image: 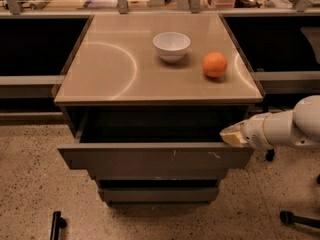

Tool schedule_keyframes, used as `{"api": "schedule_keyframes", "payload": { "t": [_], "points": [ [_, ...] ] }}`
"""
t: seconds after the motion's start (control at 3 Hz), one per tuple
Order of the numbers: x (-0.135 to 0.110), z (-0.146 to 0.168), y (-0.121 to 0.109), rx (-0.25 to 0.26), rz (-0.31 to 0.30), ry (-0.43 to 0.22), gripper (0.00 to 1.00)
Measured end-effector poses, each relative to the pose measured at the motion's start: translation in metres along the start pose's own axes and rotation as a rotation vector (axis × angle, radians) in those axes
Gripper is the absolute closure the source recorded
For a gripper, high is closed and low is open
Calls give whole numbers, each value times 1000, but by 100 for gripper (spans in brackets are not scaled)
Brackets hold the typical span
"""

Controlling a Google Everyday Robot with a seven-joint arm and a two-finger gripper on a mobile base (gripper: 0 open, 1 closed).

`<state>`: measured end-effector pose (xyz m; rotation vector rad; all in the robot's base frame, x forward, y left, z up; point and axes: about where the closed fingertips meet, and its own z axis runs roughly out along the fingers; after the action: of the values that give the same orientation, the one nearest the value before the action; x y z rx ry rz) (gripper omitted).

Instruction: Open top drawer

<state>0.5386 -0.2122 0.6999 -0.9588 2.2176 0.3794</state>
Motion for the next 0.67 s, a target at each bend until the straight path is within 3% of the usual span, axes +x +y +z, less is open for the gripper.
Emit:
{"api": "schedule_keyframes", "payload": {
  "t": [0.67],
  "points": [
    [2,11,6,-24,16,-24,100]
  ]
}}
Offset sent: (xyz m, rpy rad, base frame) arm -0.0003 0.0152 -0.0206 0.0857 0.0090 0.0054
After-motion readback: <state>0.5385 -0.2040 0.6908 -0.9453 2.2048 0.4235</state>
